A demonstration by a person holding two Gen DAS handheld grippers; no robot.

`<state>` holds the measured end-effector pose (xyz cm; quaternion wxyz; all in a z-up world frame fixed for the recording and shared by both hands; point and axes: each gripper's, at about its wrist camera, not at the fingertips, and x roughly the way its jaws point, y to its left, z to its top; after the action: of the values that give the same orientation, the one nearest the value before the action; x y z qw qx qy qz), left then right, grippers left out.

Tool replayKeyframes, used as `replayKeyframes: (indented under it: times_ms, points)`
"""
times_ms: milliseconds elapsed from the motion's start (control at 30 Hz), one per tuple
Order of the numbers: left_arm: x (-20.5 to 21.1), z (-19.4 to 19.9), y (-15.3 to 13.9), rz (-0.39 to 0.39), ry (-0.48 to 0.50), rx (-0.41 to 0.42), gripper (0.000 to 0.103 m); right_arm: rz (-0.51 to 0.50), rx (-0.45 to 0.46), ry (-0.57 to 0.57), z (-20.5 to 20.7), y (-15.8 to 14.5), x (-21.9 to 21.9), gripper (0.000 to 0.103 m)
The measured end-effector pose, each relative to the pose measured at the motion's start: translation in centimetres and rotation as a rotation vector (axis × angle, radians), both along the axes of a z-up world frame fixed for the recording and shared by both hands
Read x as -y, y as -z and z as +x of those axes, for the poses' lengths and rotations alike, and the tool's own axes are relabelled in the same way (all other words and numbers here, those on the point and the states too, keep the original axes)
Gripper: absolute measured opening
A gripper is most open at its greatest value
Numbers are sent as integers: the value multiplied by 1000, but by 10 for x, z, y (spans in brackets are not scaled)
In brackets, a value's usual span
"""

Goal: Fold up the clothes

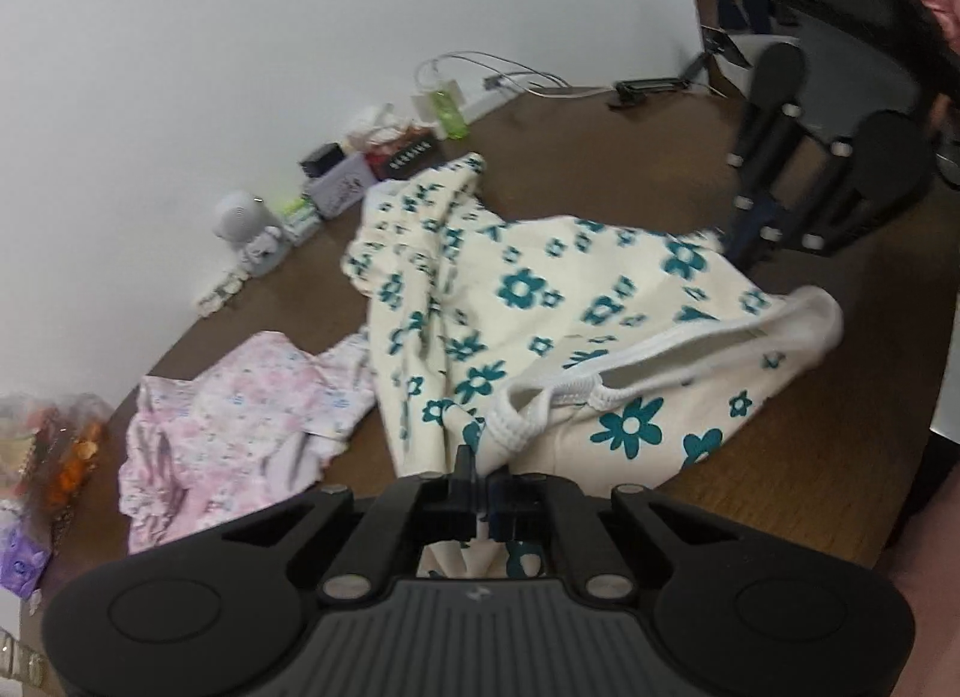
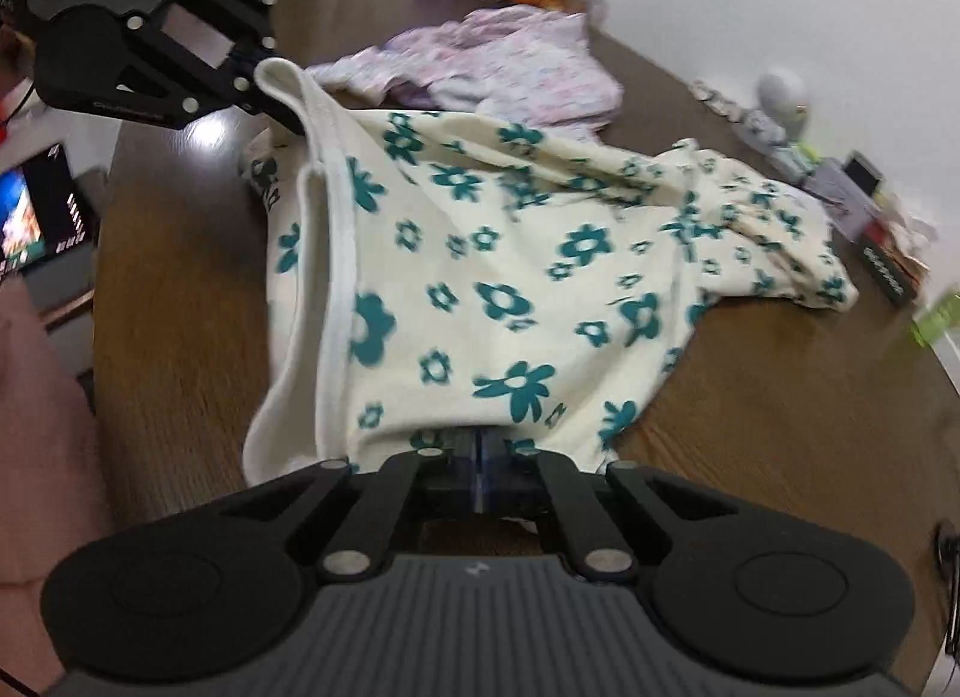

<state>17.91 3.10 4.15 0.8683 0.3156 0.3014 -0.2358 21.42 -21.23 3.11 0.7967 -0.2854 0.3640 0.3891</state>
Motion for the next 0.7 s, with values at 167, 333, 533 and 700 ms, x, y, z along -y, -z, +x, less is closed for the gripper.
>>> replayKeyframes:
  times_ms: [167, 333, 533, 700]
  points:
    - [1, -1, -3, -9, 3, 1, 2, -19, 14, -62, -13, -2, 3, 6]
    - [0, -1, -3, -13, -9, 4, 2, -76, 73, -158, -26, -1, -2, 46]
    - [-1, 2, 1, -3, -5, -15, 2, -218, 160, -348, -27, 4, -22, 80]
    - [-5, 5, 1, -10, -19, -24, 2, -295, 120, -477, -12, 7, -48, 31]
